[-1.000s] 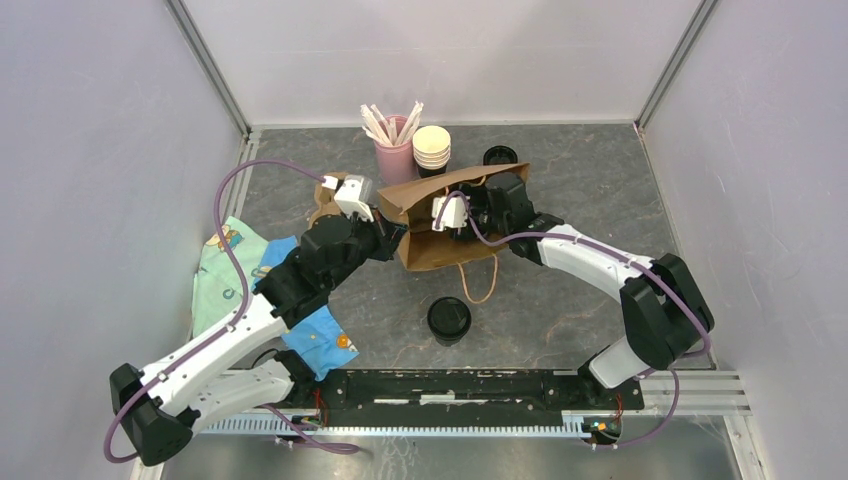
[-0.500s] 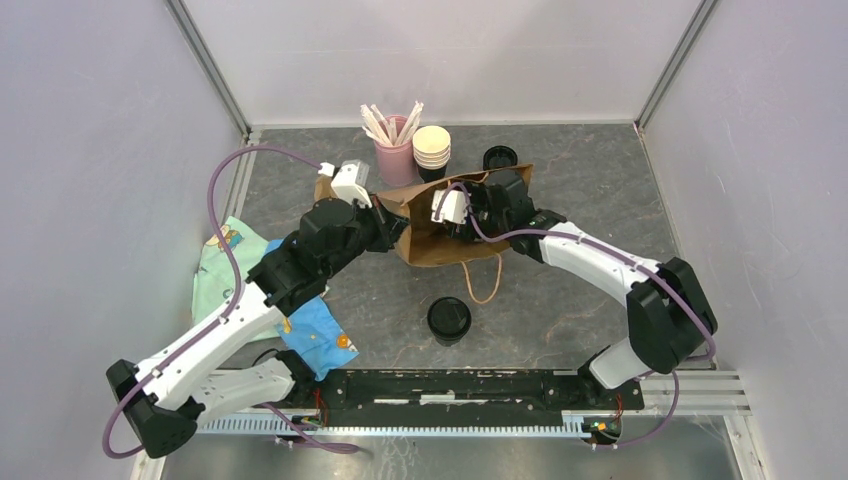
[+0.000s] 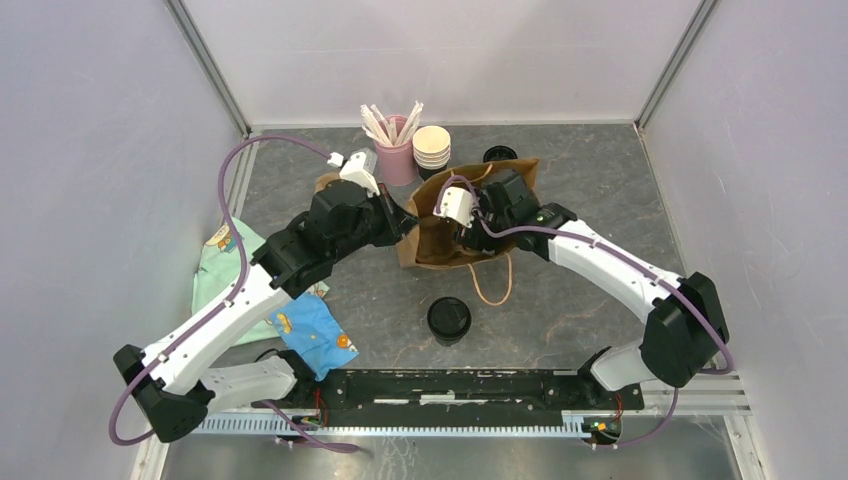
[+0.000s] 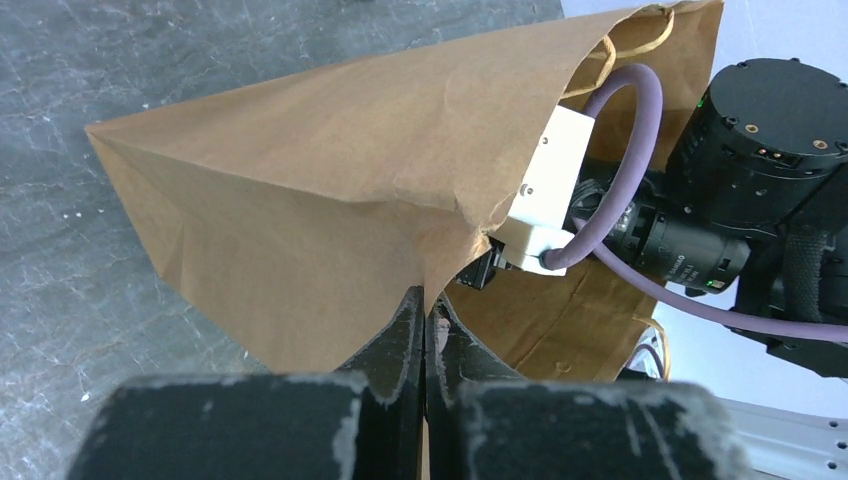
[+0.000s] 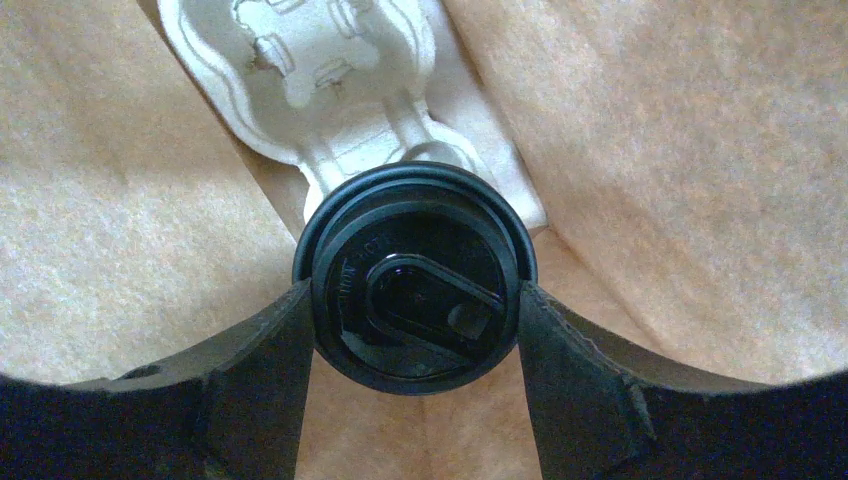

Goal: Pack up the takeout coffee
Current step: Place the coffee cup on the cup tray.

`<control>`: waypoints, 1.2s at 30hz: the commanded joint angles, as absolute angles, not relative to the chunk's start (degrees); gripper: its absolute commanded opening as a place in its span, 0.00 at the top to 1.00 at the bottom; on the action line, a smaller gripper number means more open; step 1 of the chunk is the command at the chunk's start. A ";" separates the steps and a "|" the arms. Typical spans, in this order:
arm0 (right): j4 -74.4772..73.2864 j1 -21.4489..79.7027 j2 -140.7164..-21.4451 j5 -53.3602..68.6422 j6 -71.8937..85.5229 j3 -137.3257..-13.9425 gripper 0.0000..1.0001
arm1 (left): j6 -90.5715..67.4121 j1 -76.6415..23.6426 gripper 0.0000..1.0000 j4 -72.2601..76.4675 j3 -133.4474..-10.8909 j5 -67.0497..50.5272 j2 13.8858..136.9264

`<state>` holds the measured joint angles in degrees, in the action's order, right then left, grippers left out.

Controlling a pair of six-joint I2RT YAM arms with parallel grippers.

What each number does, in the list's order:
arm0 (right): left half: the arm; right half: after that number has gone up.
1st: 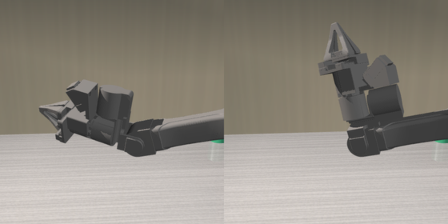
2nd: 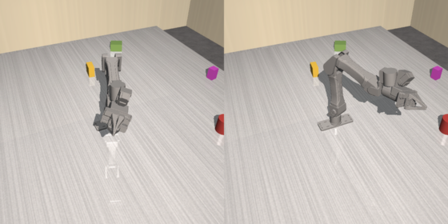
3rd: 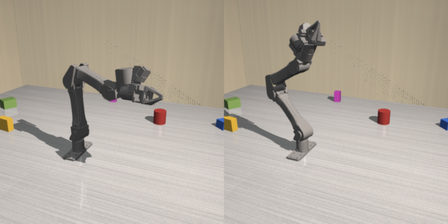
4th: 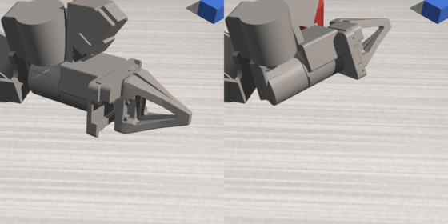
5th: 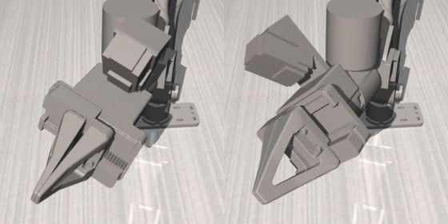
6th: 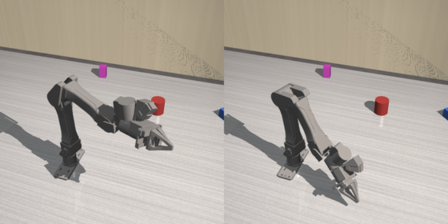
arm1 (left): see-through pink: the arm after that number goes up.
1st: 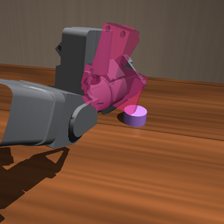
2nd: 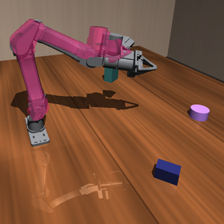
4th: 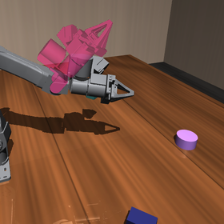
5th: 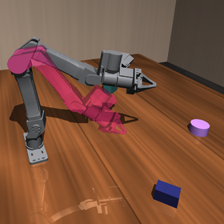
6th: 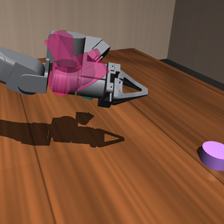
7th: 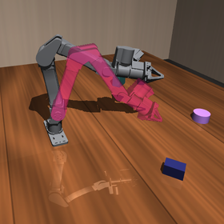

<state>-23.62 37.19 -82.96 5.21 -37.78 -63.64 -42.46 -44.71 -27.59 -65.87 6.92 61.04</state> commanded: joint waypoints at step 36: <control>-49.29 37.17 -97.77 -0.19 -29.24 -75.38 0.90 | -43.41 -37.98 0.98 -39.20 -79.67 13.88 73.24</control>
